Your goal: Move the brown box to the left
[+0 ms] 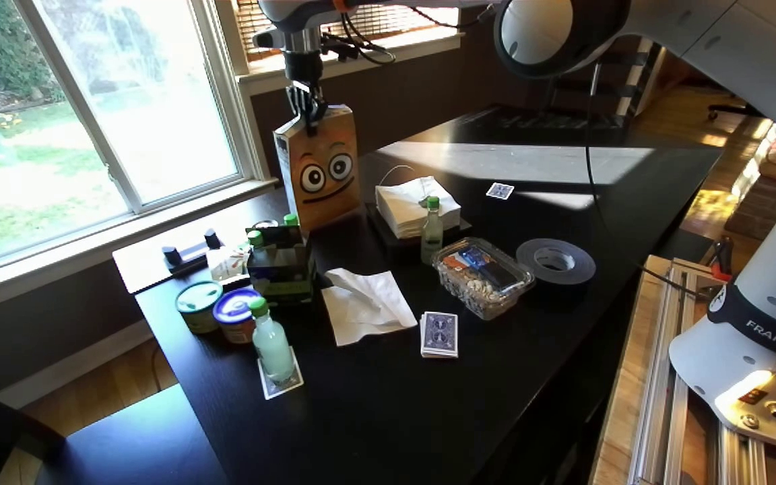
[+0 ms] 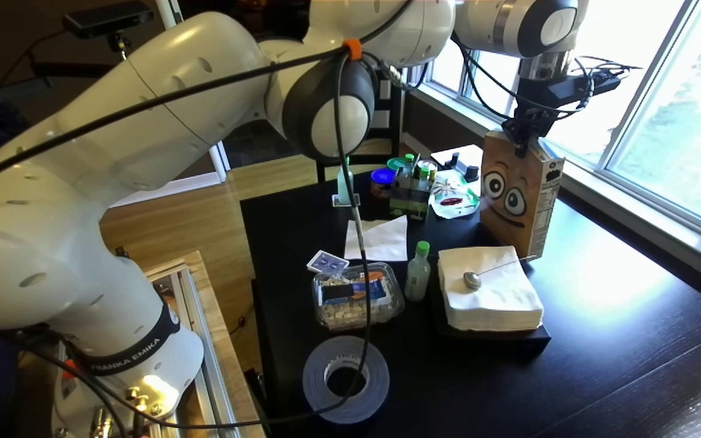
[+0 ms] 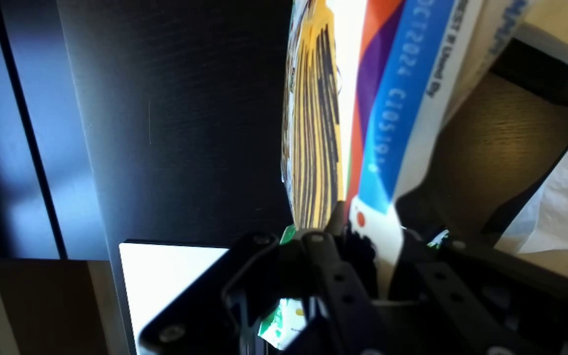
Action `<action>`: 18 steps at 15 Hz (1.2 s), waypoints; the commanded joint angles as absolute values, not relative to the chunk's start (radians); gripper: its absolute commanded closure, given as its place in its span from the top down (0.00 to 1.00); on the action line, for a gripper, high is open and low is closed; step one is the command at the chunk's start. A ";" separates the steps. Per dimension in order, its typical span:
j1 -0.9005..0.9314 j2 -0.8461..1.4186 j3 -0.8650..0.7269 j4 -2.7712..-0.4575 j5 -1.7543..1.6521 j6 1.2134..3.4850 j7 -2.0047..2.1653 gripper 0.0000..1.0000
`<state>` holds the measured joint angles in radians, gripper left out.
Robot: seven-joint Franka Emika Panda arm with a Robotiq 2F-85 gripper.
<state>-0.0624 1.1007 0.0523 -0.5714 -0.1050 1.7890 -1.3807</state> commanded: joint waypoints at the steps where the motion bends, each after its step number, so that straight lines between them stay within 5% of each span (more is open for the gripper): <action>1: -0.065 1.128 0.057 -0.506 -0.092 1.759 -1.368 0.35; 10: -0.068 1.101 0.056 -0.502 -0.097 1.741 -1.356 0.97; 18: -0.071 1.080 0.056 -0.477 -0.096 1.767 -1.347 1.00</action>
<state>-0.0685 1.0875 0.0521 -0.5000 -0.1050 1.7761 -1.3576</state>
